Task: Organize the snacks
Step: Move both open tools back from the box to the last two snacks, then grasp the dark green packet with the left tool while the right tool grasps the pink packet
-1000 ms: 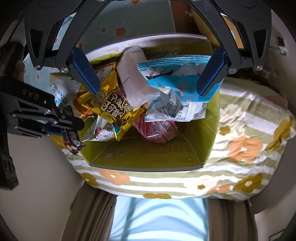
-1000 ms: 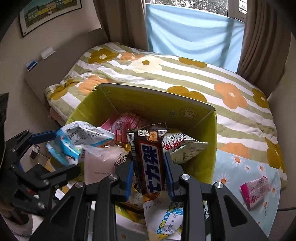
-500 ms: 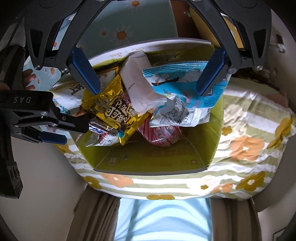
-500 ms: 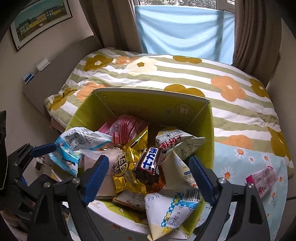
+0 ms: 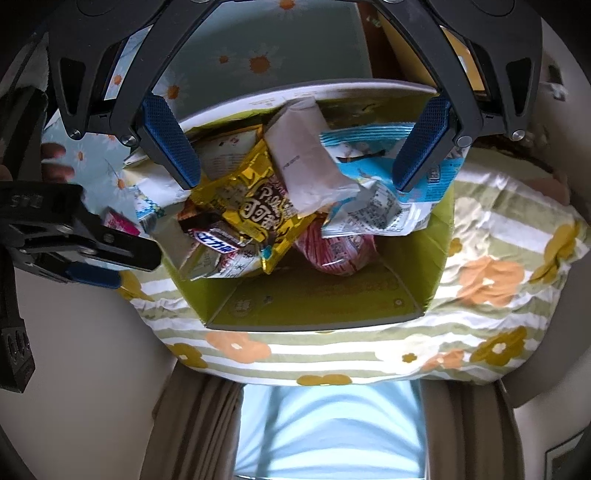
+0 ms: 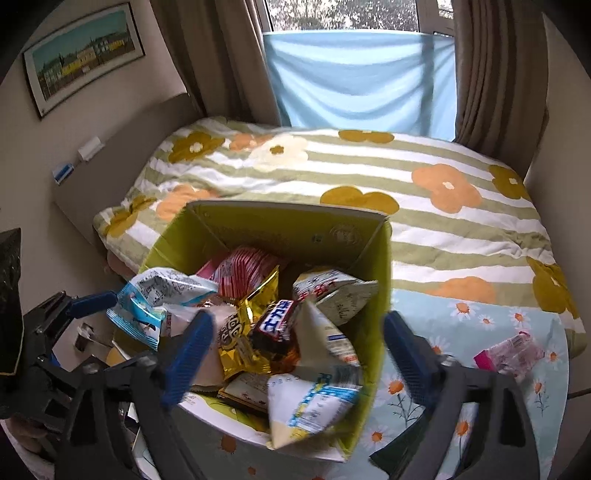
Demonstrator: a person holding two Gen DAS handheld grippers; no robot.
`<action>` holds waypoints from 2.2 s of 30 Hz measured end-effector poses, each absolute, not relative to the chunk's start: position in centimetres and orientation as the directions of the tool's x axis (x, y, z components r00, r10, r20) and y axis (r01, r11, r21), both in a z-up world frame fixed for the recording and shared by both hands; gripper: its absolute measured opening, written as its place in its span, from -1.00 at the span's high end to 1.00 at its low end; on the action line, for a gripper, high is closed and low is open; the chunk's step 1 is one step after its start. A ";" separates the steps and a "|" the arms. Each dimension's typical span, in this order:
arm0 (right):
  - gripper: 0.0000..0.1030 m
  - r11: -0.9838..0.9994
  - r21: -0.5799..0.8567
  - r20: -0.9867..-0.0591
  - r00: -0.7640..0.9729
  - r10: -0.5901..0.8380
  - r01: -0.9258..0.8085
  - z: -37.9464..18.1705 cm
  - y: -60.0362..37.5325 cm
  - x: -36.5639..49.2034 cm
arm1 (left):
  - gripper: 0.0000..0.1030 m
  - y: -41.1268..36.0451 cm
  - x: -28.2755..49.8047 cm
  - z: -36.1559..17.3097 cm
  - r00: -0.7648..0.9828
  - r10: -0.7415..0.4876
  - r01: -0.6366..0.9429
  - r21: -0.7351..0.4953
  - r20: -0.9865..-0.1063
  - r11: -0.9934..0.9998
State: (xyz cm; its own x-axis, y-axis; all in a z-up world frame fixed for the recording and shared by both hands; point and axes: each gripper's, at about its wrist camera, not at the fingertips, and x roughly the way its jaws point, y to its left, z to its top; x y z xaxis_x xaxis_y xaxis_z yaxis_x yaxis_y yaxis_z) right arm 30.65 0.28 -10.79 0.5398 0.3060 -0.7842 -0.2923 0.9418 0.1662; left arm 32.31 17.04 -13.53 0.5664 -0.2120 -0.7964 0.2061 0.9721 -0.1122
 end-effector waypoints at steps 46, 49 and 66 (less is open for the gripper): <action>-0.99 0.959 0.261 -0.881 0.380 0.282 -0.107 -22.5 -30.7 29.2 | -0.80 -13.3 28.9 -26.6 0.254 -0.222 0.474 -0.079 -0.941 0.877; -1.00 0.962 0.262 -0.886 0.376 0.272 -0.078 -23.4 -30.5 29.4 | -0.80 -13.3 29.7 -28.0 0.236 -0.218 0.500 -0.074 -0.947 0.863; -1.00 0.964 0.263 -0.899 0.370 0.233 0.031 -26.2 -30.4 31.4 | 0.18 -14.1 31.1 -30.2 0.194 -0.179 0.606 -0.026 -0.964 0.795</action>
State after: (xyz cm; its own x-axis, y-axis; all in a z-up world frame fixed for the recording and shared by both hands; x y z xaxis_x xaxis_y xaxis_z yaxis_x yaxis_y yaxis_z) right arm 31.36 -30.39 -26.24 0.3701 0.2331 -0.8993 0.0310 0.9644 0.2628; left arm 31.07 -14.06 -30.23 0.1941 -0.1793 -0.9644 0.6065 0.7947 -0.0257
